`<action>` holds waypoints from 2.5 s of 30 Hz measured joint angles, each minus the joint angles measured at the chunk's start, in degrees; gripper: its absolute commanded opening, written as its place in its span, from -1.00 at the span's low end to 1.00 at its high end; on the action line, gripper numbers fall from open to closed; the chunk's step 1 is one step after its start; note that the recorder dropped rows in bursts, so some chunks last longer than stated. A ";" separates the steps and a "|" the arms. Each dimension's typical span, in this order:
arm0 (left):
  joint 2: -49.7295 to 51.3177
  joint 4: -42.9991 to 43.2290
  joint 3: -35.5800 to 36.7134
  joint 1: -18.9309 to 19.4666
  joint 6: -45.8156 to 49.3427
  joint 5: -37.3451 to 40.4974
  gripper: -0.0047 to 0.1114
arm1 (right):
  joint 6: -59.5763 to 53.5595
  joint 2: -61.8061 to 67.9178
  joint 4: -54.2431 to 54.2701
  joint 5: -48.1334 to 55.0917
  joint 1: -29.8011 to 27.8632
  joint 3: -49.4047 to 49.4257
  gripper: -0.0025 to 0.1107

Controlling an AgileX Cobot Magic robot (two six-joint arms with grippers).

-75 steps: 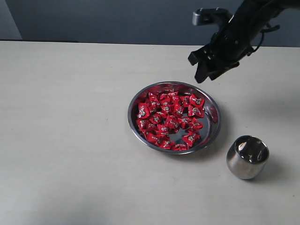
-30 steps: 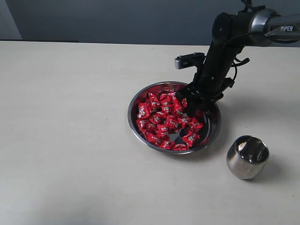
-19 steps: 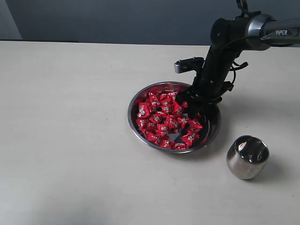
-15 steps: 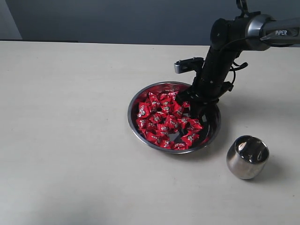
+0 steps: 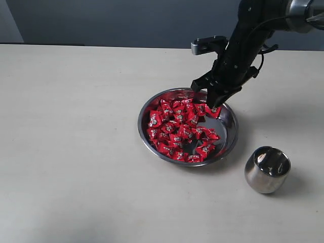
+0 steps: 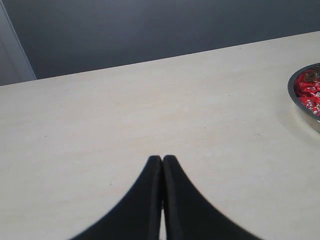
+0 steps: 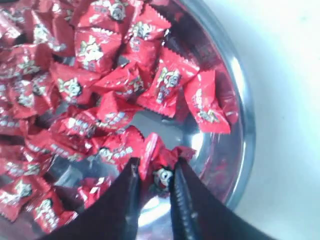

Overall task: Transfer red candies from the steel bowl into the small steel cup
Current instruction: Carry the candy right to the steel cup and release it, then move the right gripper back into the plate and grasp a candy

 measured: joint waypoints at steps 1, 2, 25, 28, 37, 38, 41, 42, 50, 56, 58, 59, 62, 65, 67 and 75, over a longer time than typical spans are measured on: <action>0.00 0.00 0.00 0.00 0.00 0.00 -0.91 | 0.12 -0.49 0.29 1.00 0.00 0.00 -0.87; 0.00 0.00 0.00 0.00 0.00 0.00 -0.91 | 0.25 -1.10 0.70 2.44 0.00 0.00 -0.87; 0.00 0.00 0.00 0.00 0.00 0.00 -0.91 | 8.61 -33.57 -2.25 -1.25 0.29 36.76 -0.88; 0.00 0.00 0.00 0.00 0.00 0.00 -0.91 | 10.33 -33.57 -4.81 -3.27 0.29 38.97 -0.88; 0.00 0.00 0.00 0.00 0.00 0.00 -0.91 | 14.27 -33.57 -8.68 -6.11 0.29 39.54 -0.85; 0.00 0.00 0.00 0.00 0.00 0.00 -0.91 | 14.75 -33.57 -8.97 -6.21 0.29 39.54 -0.79; 0.00 0.00 0.00 0.00 0.00 0.00 -0.91 | 15.70 -33.06 -10.05 -6.40 0.29 39.54 -0.55; 0.00 0.00 0.00 0.00 0.00 0.00 -0.91 | 15.86 -32.94 -10.34 -6.34 0.29 39.54 -0.48; 0.00 0.00 0.00 0.00 0.00 0.00 -0.91 | 16.09 -32.93 -10.97 -6.44 0.29 39.54 -0.40; 0.00 0.00 0.00 0.00 0.00 0.00 -0.91 | 16.09 -32.93 -10.69 -6.70 0.29 39.15 -0.40; 0.00 0.00 0.00 0.00 0.00 0.00 -0.91 | 15.48 -32.93 -9.26 -7.48 0.29 37.88 -0.40; 0.00 0.00 0.00 0.00 0.00 0.00 -0.91 | 14.62 -32.84 -7.86 -7.97 0.29 36.88 -0.40; 0.00 0.00 0.00 0.00 0.00 0.00 -0.91 | 10.60 -31.79 -2.65 -8.76 0.29 33.09 -0.40; 0.00 0.00 0.00 0.00 0.00 0.00 -0.91 | 6.54 -29.16 1.16 -8.85 0.43 29.53 -0.40; 0.00 0.00 0.00 0.00 0.00 0.00 -0.91 | 5.12 -26.46 1.87 -8.85 0.56 27.36 -0.40; 0.00 0.00 0.00 0.00 0.00 0.00 -0.91 | -0.85 -13.32 5.68 -7.62 0.68 21.72 -0.40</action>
